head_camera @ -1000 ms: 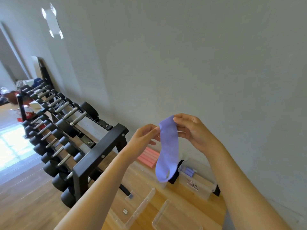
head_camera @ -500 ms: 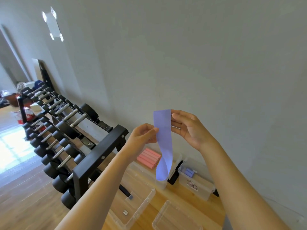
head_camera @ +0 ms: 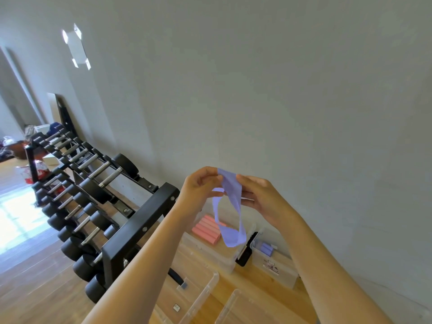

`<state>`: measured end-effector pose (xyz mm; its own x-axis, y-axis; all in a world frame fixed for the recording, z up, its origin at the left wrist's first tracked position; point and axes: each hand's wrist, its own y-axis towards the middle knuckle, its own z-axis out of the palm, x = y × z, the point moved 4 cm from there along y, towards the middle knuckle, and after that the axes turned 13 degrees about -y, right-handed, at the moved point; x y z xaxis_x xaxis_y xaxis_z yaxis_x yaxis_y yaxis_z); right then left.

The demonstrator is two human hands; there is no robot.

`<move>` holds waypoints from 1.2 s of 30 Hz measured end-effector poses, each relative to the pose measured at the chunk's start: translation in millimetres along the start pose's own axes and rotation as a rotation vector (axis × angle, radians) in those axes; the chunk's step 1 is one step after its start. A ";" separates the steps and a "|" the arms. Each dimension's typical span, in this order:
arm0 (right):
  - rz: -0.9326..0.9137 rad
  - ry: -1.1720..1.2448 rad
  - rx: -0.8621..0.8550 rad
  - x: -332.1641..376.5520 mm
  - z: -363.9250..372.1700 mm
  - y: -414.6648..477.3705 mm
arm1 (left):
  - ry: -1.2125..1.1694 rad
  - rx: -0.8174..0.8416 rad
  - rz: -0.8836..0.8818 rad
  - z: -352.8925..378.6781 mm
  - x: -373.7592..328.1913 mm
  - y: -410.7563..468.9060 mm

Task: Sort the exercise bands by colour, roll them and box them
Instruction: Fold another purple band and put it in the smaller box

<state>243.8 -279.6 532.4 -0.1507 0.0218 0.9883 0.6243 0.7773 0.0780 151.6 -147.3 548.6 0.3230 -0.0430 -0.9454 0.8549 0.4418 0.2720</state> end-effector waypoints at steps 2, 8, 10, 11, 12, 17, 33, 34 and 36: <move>-0.013 -0.024 0.015 0.5 2.5 -2.0 | -0.001 0.015 0.021 0.2 -0.3 0.6; -0.074 -0.118 -0.108 4.6 7.0 4.4 | 0.035 -0.047 0.011 -7.3 10.2 -4.0; -0.074 -0.106 -0.125 6.9 9.2 6.3 | 0.061 -0.119 -0.018 -16.4 19.1 -7.6; -0.067 -0.087 -0.135 7.8 9.5 7.4 | 0.084 -0.155 -0.042 -21.3 25.4 -10.3; -0.057 -0.057 -0.141 8.8 10.0 8.8 | 0.115 -0.188 -0.083 -27.6 35.7 -12.9; -0.048 0.060 -0.142 16.0 12.2 13.6 | 0.222 -0.184 -0.348 -41.2 94.5 -32.5; -0.042 0.194 -0.271 13.1 -21.9 11.2 | -0.466 -0.095 -0.778 -5.2 153.4 -44.9; -0.035 0.199 -0.287 10.5 -26.0 10.7 | -0.471 -0.079 -0.765 -3.3 152.2 -43.6; -0.008 0.193 -0.337 4.1 -36.0 9.6 | -0.507 -0.087 -0.736 -4.5 150.5 -40.0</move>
<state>276.8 -294.7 541.8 -0.0296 -0.1275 0.9914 0.8454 0.5260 0.0929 164.1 -167.4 394.6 -0.1368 -0.7235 -0.6766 0.8892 0.2113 -0.4057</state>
